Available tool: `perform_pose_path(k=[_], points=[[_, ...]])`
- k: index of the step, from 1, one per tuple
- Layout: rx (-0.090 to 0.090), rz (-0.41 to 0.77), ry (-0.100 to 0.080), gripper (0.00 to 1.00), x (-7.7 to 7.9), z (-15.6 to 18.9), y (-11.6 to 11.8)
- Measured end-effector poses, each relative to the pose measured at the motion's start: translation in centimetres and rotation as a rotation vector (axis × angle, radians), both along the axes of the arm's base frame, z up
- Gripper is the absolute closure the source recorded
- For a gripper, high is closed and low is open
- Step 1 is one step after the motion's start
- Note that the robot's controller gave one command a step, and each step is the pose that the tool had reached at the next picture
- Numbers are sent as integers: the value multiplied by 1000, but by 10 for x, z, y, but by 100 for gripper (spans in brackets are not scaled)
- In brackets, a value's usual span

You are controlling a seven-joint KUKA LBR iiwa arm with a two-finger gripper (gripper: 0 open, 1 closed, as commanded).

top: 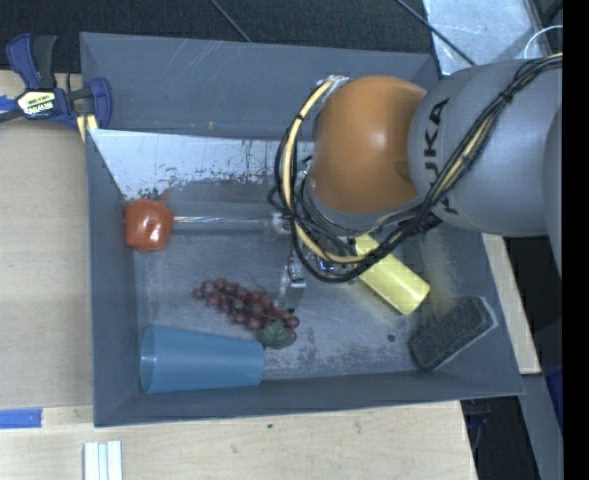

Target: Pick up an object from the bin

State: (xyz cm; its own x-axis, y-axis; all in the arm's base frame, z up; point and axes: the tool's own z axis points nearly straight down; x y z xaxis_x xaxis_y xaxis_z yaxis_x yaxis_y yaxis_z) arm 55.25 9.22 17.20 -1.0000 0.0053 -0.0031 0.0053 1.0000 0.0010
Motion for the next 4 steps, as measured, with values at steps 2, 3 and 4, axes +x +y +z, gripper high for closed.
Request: perform_pose_path(k=[2,3,4], points=[[0,193,-6,0,41,-21,4],[0,118,0,0,-10,-67,8],[-3,354,-17,100,9,-99,-63]])
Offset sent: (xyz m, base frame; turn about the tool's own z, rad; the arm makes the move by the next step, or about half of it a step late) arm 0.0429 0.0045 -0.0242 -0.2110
